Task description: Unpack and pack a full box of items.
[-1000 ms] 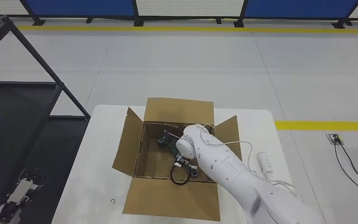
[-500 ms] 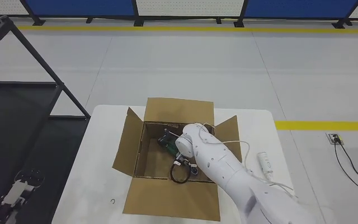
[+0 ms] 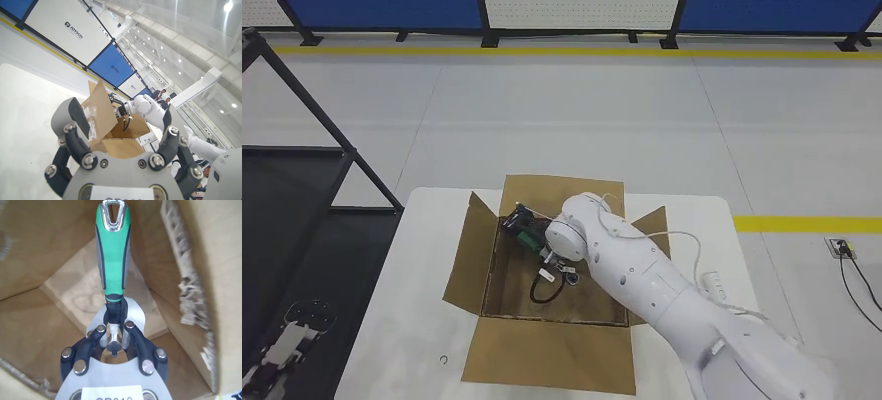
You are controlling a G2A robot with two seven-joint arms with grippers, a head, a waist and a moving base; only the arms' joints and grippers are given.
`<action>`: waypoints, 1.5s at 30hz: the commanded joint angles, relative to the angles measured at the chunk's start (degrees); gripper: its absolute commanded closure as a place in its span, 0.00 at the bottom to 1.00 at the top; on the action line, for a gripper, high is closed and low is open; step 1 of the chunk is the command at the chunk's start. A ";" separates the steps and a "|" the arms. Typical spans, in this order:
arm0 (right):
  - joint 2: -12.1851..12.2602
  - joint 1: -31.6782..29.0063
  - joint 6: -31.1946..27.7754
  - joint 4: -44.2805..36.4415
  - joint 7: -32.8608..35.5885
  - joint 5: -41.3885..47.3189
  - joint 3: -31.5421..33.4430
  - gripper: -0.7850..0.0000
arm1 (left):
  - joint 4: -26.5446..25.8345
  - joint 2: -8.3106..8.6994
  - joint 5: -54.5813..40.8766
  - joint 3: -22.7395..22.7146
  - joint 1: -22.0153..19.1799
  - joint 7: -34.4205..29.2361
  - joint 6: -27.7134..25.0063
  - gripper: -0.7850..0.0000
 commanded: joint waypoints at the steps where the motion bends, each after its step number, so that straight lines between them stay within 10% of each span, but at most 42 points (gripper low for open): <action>1: 2.12 -1.06 1.64 -6.97 1.58 -1.20 2.34 1.00 | -0.07 0.02 0.12 0.26 -0.18 -0.12 0.11 0.00; 12: 15.94 -22.98 19.07 -64.71 25.69 -24.12 28.88 1.00 | -0.49 0.23 1.17 2.42 -1.62 -1.69 0.80 0.00; 21: 20.37 -38.89 22.48 -85.54 25.69 -31.96 47.05 1.00 | -1.40 0.41 3.05 4.74 -2.62 -2.75 1.12 0.00; 30: 23.44 -51.10 24.80 -86.94 25.69 -31.22 61.17 1.00 | -2.53 0.57 4.40 6.33 -3.40 -2.91 1.68 0.00; 45: 26.67 -51.75 20.05 -54.94 25.40 -13.50 61.81 1.00 | -3.20 0.69 5.60 7.05 -4.08 -0.85 3.10 0.00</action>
